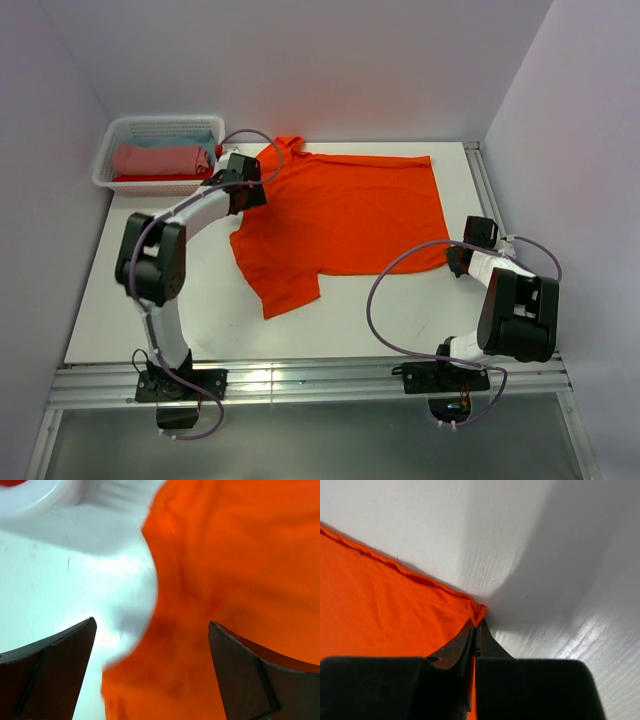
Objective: Roll the t-shirts
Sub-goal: Flatten the tshirt
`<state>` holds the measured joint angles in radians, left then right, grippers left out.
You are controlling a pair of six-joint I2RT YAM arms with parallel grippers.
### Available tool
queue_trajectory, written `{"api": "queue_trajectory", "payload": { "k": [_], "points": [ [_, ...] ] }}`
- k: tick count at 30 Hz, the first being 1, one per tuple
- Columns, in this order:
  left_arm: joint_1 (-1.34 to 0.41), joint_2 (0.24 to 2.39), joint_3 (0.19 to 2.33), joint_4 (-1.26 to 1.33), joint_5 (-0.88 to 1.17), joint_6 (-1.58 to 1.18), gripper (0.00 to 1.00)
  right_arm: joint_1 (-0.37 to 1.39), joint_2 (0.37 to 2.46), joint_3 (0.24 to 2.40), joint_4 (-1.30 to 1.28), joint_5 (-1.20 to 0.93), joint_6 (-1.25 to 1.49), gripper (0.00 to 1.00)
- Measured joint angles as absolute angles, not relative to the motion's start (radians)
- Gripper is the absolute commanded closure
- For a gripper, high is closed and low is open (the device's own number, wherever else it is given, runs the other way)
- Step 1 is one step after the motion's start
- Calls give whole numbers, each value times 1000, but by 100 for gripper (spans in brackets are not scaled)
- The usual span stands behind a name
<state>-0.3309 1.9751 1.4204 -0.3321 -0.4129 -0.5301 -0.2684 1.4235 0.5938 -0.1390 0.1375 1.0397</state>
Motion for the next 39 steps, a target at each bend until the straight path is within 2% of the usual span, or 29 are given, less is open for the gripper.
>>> {"api": "queue_trajectory", "payload": {
  "k": [5,13,27,32,39],
  "points": [
    [-416,1673,1261,-313,-393,-580,1,-268,1407,566,-99,118,1018,100],
    [-523,1302,906,-320,-397,-767,7,-268,1397,555,-91,110,999,100],
    [-776,806,491,-478,-374,-1026,32,-268,1396,555,-91,110,993,100],
    [-836,752,415,-463,-353,-1088,37,-268,1396,555,-90,107,989,100],
    [-977,850,376,-417,-366,-1181,37,-268,1396,555,-89,101,982,100]
  ]
}}
